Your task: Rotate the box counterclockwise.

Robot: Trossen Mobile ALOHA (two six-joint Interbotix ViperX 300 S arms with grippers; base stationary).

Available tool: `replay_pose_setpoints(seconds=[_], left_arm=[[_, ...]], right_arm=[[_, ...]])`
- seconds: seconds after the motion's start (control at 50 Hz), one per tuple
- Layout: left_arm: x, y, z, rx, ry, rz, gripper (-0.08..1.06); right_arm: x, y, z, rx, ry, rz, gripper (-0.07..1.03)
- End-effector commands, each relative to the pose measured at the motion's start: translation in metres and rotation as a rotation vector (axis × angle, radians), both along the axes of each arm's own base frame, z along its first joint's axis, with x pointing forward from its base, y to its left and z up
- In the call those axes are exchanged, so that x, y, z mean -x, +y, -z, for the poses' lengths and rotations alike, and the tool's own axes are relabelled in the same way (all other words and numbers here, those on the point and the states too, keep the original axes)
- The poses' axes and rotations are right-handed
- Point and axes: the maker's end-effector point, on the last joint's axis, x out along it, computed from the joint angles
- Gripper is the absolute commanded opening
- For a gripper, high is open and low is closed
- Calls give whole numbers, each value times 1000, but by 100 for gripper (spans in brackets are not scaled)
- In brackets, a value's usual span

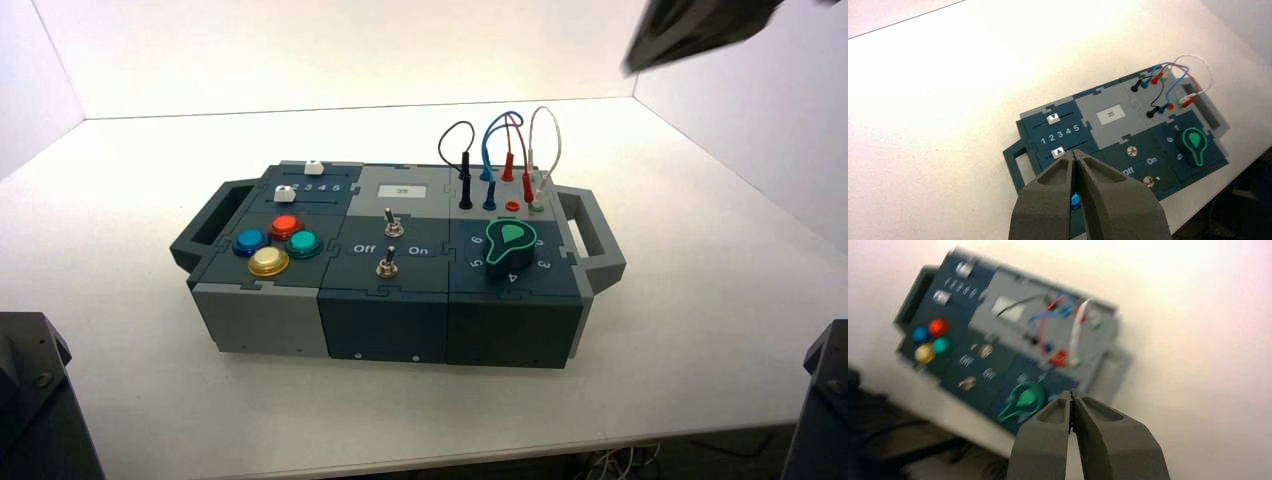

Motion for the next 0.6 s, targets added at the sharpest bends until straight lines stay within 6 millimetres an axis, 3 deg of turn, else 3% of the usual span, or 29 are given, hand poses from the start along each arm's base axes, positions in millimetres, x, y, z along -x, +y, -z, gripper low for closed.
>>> replay_pose_setpoints(seconds=[0.02,0.22,0.6], left_arm=[[-16,-5,-1,-6,-16,-3,-3],[-36,-12,23,-37,21,-3,-3],[-80,-17,31,-37,10,-59,-3]], right_arm=[[13,31,-3,-66,68,-64,-2],[36,51,2,-123,149,-109,-2],[62,46,9,-177,211,-109,-2]])
